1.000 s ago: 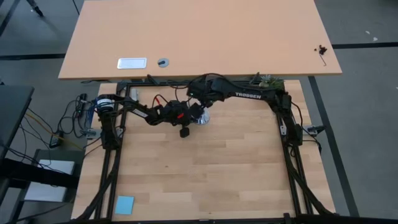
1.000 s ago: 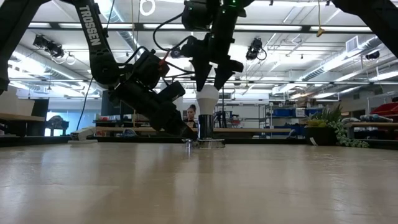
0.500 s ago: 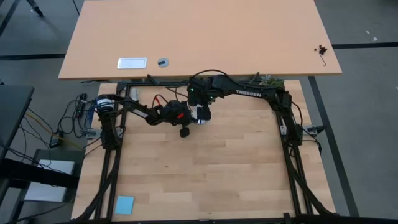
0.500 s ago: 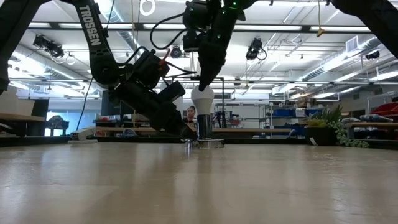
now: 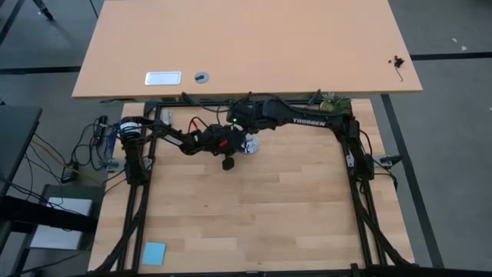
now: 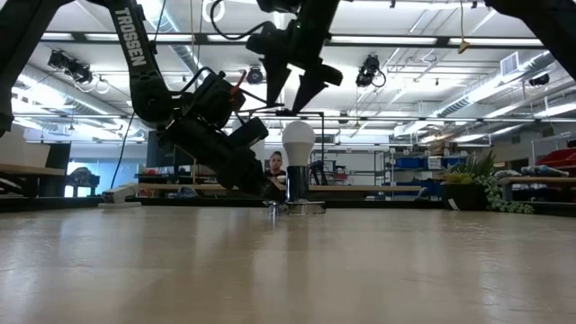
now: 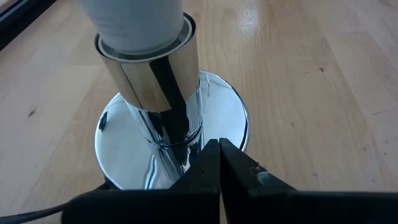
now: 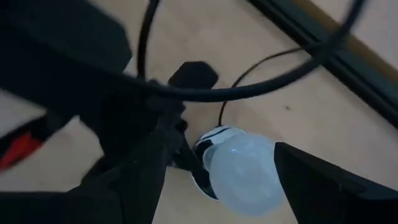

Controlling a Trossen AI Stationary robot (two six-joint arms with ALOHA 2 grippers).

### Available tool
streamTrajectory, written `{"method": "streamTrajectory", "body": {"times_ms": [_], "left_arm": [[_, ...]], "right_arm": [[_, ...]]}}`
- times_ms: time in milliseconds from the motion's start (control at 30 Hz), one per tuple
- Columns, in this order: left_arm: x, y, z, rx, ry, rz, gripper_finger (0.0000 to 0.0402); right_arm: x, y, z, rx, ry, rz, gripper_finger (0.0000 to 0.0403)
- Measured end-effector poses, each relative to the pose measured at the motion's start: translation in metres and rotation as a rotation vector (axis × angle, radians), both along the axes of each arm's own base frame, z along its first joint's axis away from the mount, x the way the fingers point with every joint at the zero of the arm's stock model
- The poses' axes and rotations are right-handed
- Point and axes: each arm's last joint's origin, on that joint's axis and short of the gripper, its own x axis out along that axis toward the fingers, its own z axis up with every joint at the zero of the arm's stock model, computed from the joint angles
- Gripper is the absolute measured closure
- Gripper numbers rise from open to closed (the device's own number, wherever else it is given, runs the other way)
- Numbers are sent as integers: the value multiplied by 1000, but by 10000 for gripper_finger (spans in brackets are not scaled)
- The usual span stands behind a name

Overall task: Screw lightbulb
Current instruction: Remove the lightbulb from the lamp

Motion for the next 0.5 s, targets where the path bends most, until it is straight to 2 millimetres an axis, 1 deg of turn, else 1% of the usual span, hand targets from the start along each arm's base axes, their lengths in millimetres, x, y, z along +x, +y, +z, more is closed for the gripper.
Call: {"method": "streamTrajectory", "body": {"times_ms": [133, 233, 400, 500], "left_arm": [[0, 0, 0, -3, 1, 2, 401], [0, 0, 0, -3, 1, 2, 401], [0, 0, 0, -3, 1, 2, 401], [0, 0, 0, -3, 1, 2, 401]], "right_arm": [[0, 1, -7, -47, -9, -145, 95], [-2, 0, -15, -40, -6, -224, 90], [-5, 0, -39, -24, 55, -259, 89], [-6, 0, -46, -20, 72, -259, 91]]}}
